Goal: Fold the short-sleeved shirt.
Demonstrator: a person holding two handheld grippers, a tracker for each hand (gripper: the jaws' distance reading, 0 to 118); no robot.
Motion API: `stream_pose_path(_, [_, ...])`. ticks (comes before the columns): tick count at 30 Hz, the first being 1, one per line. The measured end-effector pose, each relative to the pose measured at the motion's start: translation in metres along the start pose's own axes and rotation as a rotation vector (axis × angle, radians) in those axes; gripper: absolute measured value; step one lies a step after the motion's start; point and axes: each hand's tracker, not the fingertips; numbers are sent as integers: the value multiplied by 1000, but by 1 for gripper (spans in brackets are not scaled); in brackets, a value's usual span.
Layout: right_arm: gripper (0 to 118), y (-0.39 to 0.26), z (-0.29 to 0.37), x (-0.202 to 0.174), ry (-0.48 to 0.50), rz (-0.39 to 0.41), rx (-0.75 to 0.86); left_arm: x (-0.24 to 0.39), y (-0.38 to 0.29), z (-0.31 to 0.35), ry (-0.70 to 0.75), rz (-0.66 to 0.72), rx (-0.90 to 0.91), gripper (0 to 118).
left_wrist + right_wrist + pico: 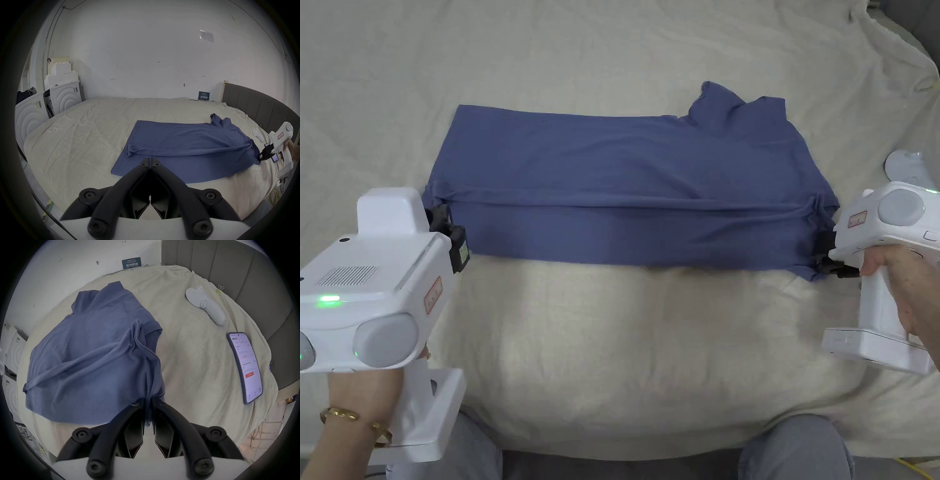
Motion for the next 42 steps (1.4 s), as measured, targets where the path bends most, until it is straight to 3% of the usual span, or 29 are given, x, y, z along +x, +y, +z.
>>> stream_pose_path(2, [7,1,7,-1,14,29,6,-1,4,-3,-5,5,-25,4])
stream_pose_path(3, [7,2,11,-1,16,29,10,-4,7,-5,-14,14,-38,13])
stream_pose_path(4, [7,4,14,2,24,27,20,-8,13,-10,-26,39,-60,27])
stream_pose_path(6, [7,5,23,3,36,18,37,-15,25,-18,-26,68,-101,72])
stream_pose_path(8, [7,8,29,4,48,19,55,-22,39,-29,-23,68,-128,98])
stream_pose_path(10, [7,10,35,3,53,32,67,-31,54,-44,-23,57,-178,109])
stream_pose_path(13, [7,12,39,3,56,43,79,-46,75,-71,40,53,-285,110])
stream_pose_path(18, [7,13,37,0,45,65,80,-77,87,-121,23,142,-451,110])
stream_pose_path(24, [7,11,24,-2,24,83,63,-86,61,-168,79,9,-652,110])
stream_pose_path(29, [7,9,19,-2,12,75,55,-93,37,-190,90,59,-732,105])
stream_pose_path(31, [7,9,17,-3,9,76,52,-94,31,-193,85,71,-741,92])
stream_pose_path(33, [7,9,17,-4,5,80,49,-92,27,-191,91,83,-740,60])
stream_pose_path(35, [7,9,16,-4,4,82,50,-89,27,-188,47,134,-722,43])
stream_pose_path(37, [7,7,15,-5,1,84,52,-80,29,-184,48,81,-699,6])
stream_pose_path(42, [7,5,19,-3,7,80,50,-63,36,-173,29,-25,-670,2])
